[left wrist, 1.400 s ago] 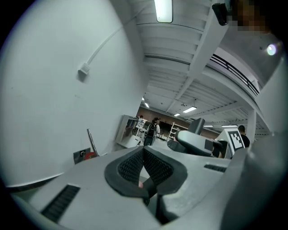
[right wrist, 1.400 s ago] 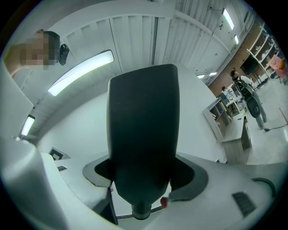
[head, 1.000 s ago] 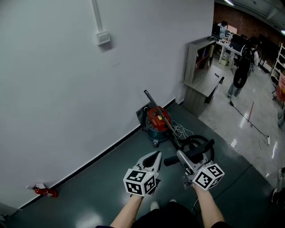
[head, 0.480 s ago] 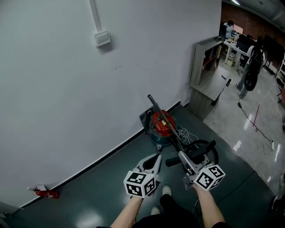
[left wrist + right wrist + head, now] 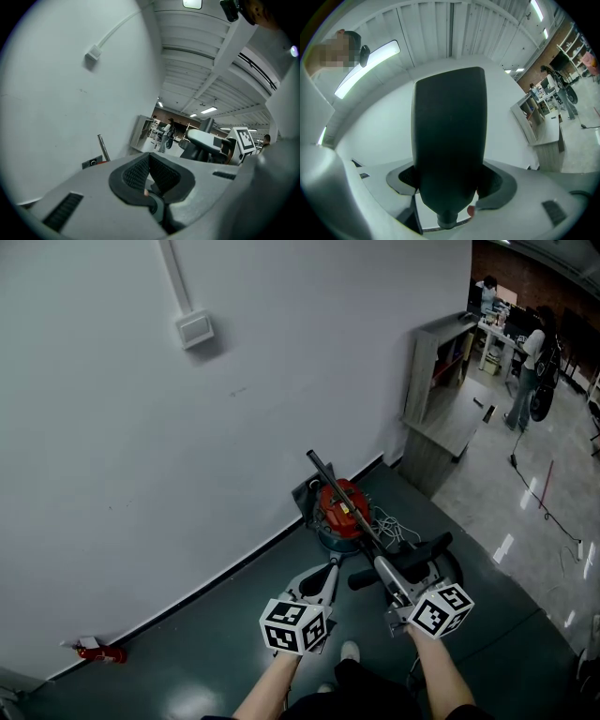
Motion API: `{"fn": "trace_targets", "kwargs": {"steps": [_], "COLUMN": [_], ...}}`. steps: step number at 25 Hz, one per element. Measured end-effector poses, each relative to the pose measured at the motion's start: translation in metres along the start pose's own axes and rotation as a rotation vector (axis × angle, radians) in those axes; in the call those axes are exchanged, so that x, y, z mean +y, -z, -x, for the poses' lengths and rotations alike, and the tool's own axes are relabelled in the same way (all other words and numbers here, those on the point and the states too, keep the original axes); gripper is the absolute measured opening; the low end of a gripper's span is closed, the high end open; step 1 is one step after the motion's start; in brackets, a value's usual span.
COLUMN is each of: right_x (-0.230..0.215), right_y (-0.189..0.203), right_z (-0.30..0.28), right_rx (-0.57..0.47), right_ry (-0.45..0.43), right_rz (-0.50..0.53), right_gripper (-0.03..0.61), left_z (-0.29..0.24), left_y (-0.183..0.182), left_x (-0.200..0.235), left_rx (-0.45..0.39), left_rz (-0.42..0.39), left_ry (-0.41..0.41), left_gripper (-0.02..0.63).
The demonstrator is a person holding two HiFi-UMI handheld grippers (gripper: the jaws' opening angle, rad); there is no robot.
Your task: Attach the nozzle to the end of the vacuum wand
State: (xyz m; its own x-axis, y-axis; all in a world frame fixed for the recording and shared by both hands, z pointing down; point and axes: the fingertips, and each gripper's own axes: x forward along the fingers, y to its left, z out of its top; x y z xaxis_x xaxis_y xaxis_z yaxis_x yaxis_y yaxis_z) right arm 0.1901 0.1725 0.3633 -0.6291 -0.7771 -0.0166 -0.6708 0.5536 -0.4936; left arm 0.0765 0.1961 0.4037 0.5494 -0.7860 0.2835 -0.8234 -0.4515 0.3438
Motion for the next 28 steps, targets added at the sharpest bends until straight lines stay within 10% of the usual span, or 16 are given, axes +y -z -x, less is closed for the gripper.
{"fn": "trace_targets", "kwargs": {"steps": [28], "right_x": [-0.096], "right_y": [-0.022], "right_z": [-0.117], "right_rx": [0.028], "right_ry": [0.002], "right_rz": [-0.066], "right_gripper": [0.342], "left_z": [-0.109], "left_y": [-0.042], "left_x": [0.100], "left_rx": [0.018], "left_rz": [0.042], "left_ry": [-0.081], "left_gripper": [0.005]}}
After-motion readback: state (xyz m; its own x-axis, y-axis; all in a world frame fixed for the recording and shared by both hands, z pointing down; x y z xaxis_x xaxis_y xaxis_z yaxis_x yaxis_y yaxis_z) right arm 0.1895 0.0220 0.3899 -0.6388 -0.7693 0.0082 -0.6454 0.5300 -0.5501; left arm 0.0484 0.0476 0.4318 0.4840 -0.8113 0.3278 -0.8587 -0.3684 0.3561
